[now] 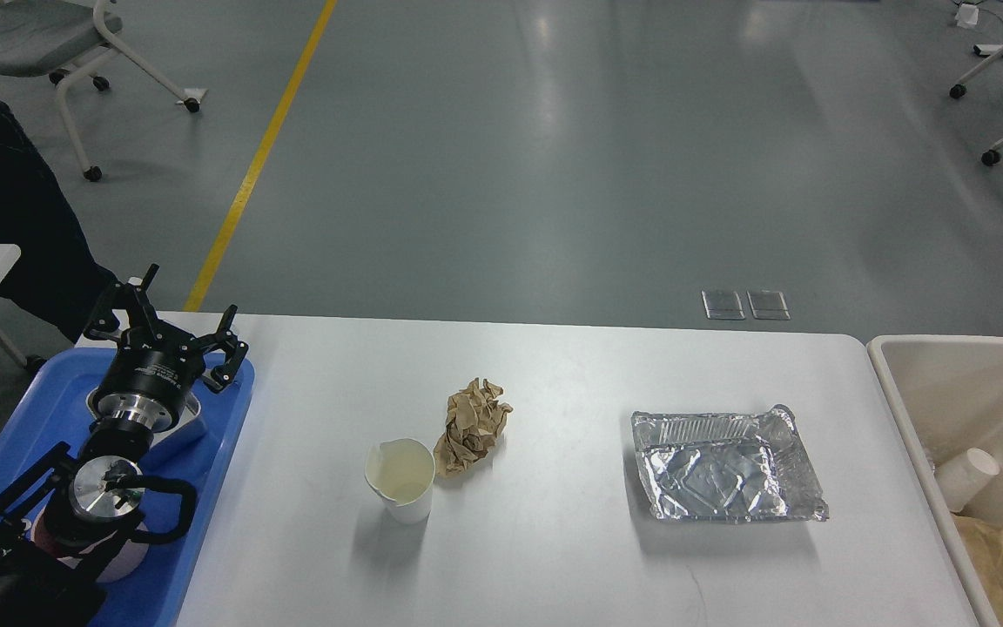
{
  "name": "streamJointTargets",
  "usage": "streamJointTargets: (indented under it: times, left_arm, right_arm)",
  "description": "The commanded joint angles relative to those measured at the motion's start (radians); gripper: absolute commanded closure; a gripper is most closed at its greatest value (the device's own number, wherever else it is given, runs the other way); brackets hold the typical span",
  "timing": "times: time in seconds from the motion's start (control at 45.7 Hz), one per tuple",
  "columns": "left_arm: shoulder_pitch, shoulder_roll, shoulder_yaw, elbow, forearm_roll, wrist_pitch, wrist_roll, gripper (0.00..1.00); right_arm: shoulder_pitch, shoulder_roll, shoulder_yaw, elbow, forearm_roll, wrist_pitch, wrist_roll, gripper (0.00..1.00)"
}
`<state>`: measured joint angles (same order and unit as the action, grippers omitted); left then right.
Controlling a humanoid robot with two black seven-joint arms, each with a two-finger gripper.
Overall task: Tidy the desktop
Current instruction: 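Raise the left gripper away from the blue tray, then reach the right gripper to the edge of the foil tray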
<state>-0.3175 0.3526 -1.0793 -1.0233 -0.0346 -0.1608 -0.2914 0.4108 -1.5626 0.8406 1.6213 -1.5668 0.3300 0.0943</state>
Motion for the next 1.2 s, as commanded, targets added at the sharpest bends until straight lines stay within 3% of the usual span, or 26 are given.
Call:
streamJointTargets:
  times: [0.0,0.131,0.285,0.438,0.701,1.182]
  left_arm:
    - [0.0,0.002,-0.002,0.0,-0.001,0.0,0.0,0.04]
    - [0.0,-0.001,0.004,0.0,0.001,0.0,0.0,0.04]
    - [0.0,-0.006,0.01,0.0,0.001,0.0,0.001,0.04]
    - [0.0,-0.007,0.01,0.0,-0.001,0.001,0.003,0.04]
    - [0.0,-0.011,0.01,-0.001,-0.001,0.004,0.001,0.04]
    - [0.009,-0.012,0.01,0.0,-0.001,0.001,0.003,0.04]
  right_arm:
    - [-0.004,0.018,-0.058,0.005,-0.029,-0.003,0.002,0.02]
    - [-0.029,0.039,-0.095,-0.008,-0.035,0.018,-0.001,0.0]
    - [-0.02,0.202,-0.1,-0.075,-0.033,0.107,-0.002,0.0]
    - [-0.013,0.38,-0.1,-0.188,-0.038,0.119,-0.004,0.0]
    - [0.013,0.576,-0.104,-0.343,-0.117,0.129,-0.001,0.0]
    - [0.128,0.757,-0.261,-0.489,-0.171,0.112,0.002,0.0]
